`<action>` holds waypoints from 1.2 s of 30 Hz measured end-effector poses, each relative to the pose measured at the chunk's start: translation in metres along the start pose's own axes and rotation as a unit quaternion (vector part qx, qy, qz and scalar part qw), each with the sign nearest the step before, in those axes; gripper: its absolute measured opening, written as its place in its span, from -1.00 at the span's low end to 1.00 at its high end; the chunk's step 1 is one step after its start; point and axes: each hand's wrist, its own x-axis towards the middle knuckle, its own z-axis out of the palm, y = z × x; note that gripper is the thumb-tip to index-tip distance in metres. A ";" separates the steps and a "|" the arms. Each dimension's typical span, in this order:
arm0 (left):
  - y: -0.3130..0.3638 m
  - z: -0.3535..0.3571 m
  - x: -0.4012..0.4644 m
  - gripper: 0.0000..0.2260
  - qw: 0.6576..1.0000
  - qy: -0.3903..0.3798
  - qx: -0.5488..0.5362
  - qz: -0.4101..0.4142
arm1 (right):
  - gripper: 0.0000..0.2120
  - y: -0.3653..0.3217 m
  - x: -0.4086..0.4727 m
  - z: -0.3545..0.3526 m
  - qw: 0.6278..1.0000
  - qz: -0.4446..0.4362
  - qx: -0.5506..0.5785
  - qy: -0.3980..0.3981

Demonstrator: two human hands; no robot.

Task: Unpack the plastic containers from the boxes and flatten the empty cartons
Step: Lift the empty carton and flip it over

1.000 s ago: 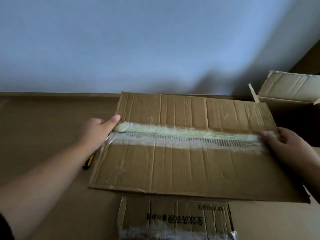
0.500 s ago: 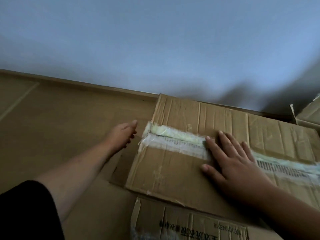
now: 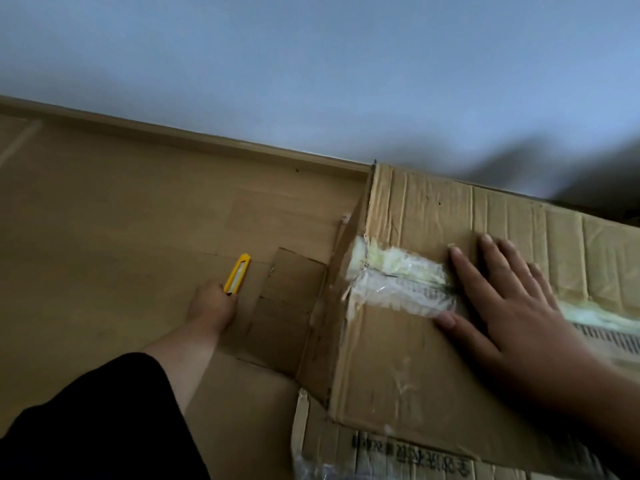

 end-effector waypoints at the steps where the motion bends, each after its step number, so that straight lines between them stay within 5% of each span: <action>1: -0.003 0.004 0.007 -0.70 1.000 -0.003 0.004 -0.005 | -0.17 -0.001 0.000 0.000 1.000 0.002 0.001 0.001; 11: -0.003 0.027 0.024 -0.69 0.998 -0.037 0.044 -0.018 | -0.18 -0.004 -0.001 0.003 1.000 0.008 0.003 0.011; 16: 0.012 0.017 0.022 -0.66 0.983 -0.054 -0.157 -0.072 | -0.19 -0.003 -0.002 0.005 1.000 0.004 0.014 0.027; 19: 0.033 0.007 0.002 -0.82 0.939 -0.068 -0.334 -0.035 | -0.20 -0.002 -0.002 0.006 0.999 0.000 0.027 0.038; 27: 0.113 -0.083 -0.091 -0.81 0.853 -0.046 -0.505 0.121 | -0.16 0.007 -0.010 0.000 0.989 -0.034 0.121 0.073; 32: 0.170 -0.138 -0.182 -0.82 0.814 -0.008 -0.537 0.222 | -0.44 0.024 -0.027 -0.006 0.958 -0.071 0.246 0.130; 36: 0.212 -0.137 -0.263 -0.83 0.814 -0.066 -0.509 0.270 | -0.49 0.042 -0.035 -0.006 0.938 -0.079 0.305 0.143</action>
